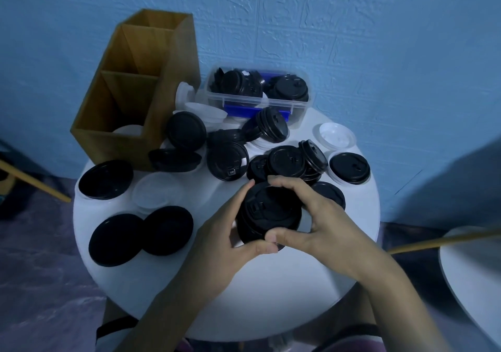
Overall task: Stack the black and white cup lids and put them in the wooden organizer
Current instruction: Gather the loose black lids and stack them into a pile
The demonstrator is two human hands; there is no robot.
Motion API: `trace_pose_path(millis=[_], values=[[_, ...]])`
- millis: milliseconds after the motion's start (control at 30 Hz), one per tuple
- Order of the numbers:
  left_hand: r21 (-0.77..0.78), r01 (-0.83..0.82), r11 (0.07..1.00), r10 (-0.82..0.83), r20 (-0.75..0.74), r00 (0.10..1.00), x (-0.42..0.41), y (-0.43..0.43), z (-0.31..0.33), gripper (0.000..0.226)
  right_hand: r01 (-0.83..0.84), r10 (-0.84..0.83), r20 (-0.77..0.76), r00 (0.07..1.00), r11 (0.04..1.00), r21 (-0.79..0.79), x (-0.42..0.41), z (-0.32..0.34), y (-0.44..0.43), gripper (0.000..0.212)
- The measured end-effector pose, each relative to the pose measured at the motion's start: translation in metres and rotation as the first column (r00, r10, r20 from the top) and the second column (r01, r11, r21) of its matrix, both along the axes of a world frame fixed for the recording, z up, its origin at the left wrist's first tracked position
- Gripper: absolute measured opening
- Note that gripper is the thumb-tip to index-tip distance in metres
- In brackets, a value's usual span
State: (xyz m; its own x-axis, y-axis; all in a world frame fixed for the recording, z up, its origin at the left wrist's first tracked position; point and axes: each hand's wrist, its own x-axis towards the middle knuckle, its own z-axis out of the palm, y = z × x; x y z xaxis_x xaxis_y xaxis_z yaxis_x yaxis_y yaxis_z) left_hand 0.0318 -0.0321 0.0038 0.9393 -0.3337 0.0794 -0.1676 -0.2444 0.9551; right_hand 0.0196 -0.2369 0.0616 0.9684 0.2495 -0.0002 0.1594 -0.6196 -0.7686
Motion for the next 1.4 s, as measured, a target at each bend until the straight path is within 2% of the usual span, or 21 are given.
trace_pose_path(millis=[200,333,400,533,1133,1400], values=[[0.011,0.027,1.0,-0.027,0.017,0.999,-0.001,0.002,0.003,0.098,0.023,-0.021,-0.011,1.0,0.961,0.274,-0.004,-0.018,0.002,0.081],[0.029,0.067,0.997,-0.069,0.042,0.997,0.0,0.006,0.003,0.084,0.034,-0.021,-0.038,0.999,0.928,0.371,-0.006,-0.03,0.001,0.087],[0.047,0.067,0.997,-0.07,0.055,0.996,0.001,0.007,0.003,0.074,0.027,-0.007,-0.051,0.999,0.917,0.399,-0.006,-0.034,0.0,0.085],[0.059,0.082,0.995,-0.085,0.05,0.995,0.0,0.009,0.003,0.07,-0.008,0.055,-0.087,0.995,0.887,0.462,-0.007,-0.039,-0.001,0.079],[0.063,0.14,0.988,-0.141,0.02,0.99,0.001,0.013,0.002,0.071,-0.029,0.1,-0.107,0.989,0.85,0.525,-0.004,-0.047,-0.006,0.081],[0.093,0.134,0.987,-0.138,0.039,0.99,0.004,0.013,0.002,0.069,-0.036,0.101,-0.105,0.989,0.868,0.495,-0.002,-0.048,-0.007,0.078]])
